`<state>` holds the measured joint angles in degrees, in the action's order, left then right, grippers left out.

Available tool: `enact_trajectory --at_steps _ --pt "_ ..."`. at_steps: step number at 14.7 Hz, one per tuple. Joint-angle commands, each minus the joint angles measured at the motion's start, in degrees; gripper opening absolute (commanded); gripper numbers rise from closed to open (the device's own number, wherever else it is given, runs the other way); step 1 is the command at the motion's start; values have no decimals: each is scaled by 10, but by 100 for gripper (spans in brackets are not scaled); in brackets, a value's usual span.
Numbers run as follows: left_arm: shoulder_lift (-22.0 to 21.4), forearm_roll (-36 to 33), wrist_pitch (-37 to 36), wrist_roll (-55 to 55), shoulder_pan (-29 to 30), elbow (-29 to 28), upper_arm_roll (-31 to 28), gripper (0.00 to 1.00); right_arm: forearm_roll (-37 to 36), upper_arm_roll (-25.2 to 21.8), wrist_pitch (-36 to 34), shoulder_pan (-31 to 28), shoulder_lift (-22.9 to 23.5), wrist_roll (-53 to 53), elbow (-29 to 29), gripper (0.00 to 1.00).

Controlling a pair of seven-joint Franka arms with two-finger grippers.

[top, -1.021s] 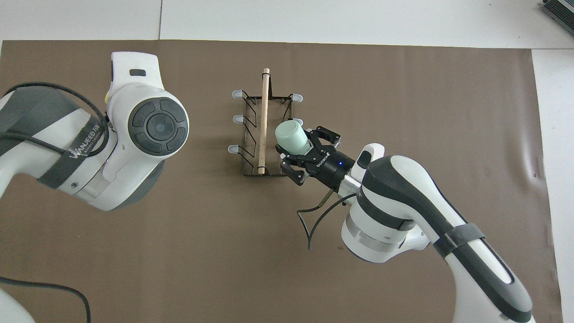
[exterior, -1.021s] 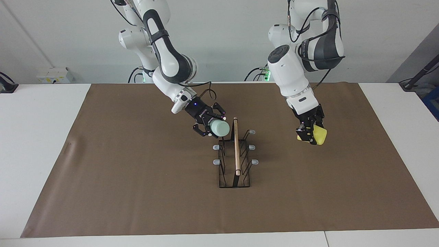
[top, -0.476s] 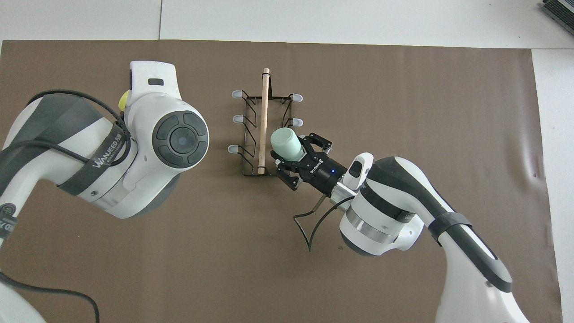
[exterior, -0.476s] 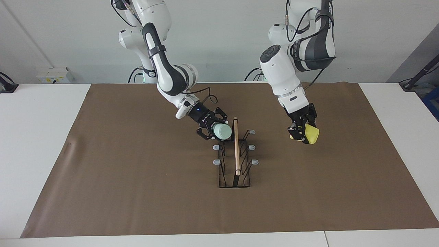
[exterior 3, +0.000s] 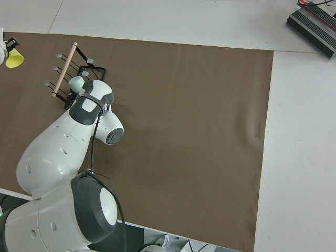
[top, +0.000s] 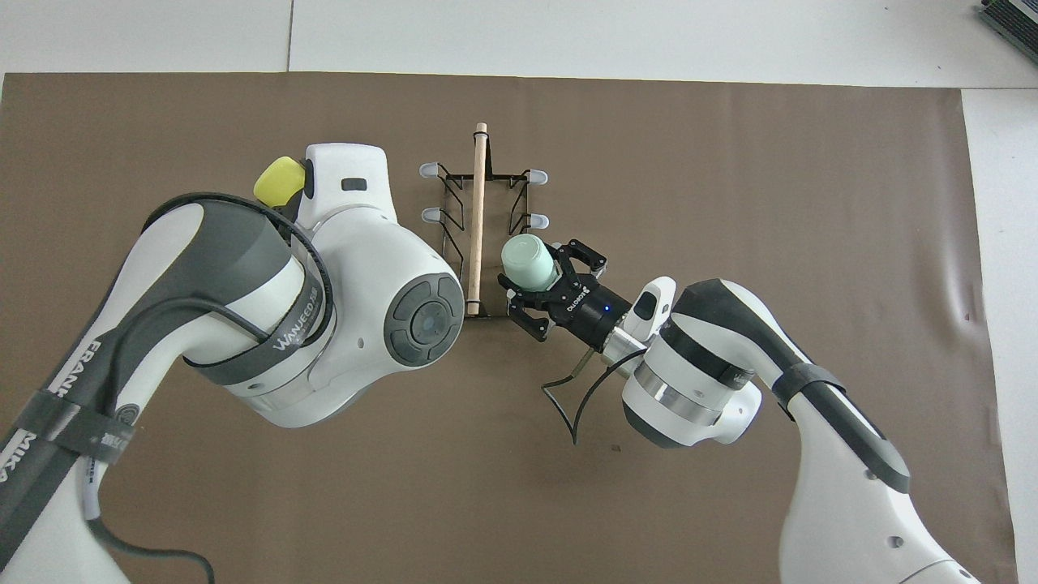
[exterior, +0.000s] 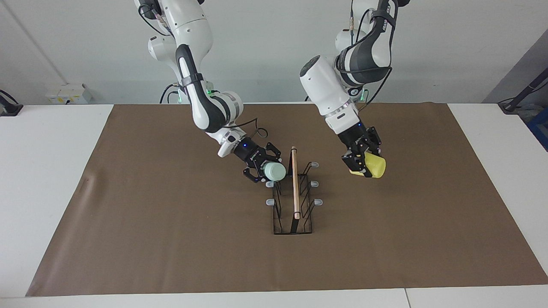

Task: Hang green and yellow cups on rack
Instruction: 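Hang the green cup on a rack peg while the left gripper brings yellow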

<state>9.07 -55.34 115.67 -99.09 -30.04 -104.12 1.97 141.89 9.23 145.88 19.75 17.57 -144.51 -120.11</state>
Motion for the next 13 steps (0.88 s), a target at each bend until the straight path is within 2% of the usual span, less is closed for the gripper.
enact_trajectory --at_steps 1,7,13 --pt "6 -34 -28 -29 -31 -12 -7 0 13 4 20 -9 6 -18 -2 100" --pt "31 -52 -48 -71 -71 -14 -7 0 -3 4 106 -4 2 -16 -2 100" --pt "36 -52 -68 -87 -83 -5 -7 0 -6 4 128 -5 -17 -18 -41 100"
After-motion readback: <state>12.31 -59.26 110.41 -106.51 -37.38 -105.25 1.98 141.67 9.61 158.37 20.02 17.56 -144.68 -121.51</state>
